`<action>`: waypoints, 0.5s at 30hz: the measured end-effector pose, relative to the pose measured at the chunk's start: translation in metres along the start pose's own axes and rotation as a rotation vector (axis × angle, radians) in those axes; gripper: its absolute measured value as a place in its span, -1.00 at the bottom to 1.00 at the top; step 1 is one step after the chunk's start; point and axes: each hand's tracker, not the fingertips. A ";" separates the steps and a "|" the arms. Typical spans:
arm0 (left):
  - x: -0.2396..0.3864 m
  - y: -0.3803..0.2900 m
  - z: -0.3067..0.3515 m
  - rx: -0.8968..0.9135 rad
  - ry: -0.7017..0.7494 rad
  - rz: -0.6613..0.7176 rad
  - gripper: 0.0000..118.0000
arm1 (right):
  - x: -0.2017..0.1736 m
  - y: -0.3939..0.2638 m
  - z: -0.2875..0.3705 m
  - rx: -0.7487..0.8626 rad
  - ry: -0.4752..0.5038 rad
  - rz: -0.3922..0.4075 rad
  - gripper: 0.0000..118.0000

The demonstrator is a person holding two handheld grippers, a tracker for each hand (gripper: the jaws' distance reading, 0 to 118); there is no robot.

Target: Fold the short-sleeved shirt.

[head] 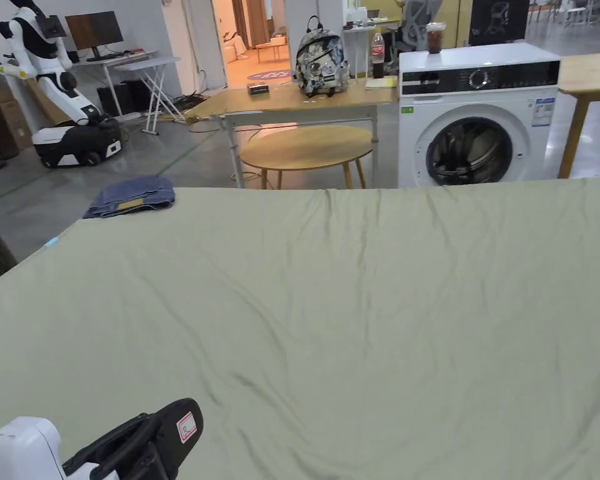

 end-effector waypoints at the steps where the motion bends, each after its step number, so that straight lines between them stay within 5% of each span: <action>1: -0.018 -0.001 -0.001 -0.025 -0.020 0.077 -1.00 | 0.002 -0.001 0.000 -0.006 0.009 -0.016 -1.00; 2: -0.041 -0.005 0.000 -0.071 -0.029 0.154 -0.88 | 0.003 -0.002 0.000 -0.006 0.012 -0.030 -1.00; 4: -0.080 -0.016 -0.002 -0.079 -0.077 0.258 0.27 | 0.006 -0.005 0.001 -0.017 0.019 -0.045 -1.00; 5: -0.101 -0.025 -0.007 -0.130 -0.070 0.330 0.67 | 0.006 -0.008 0.002 -0.021 0.015 -0.050 -1.00; 11: -0.196 -0.103 -0.028 -0.285 -0.011 0.601 0.74 | 0.008 -0.017 0.000 -0.072 0.026 -0.105 -1.00; 15: -0.200 -0.133 -0.047 -0.349 0.014 0.628 0.74 | 0.008 -0.018 0.001 -0.083 0.019 -0.113 -1.00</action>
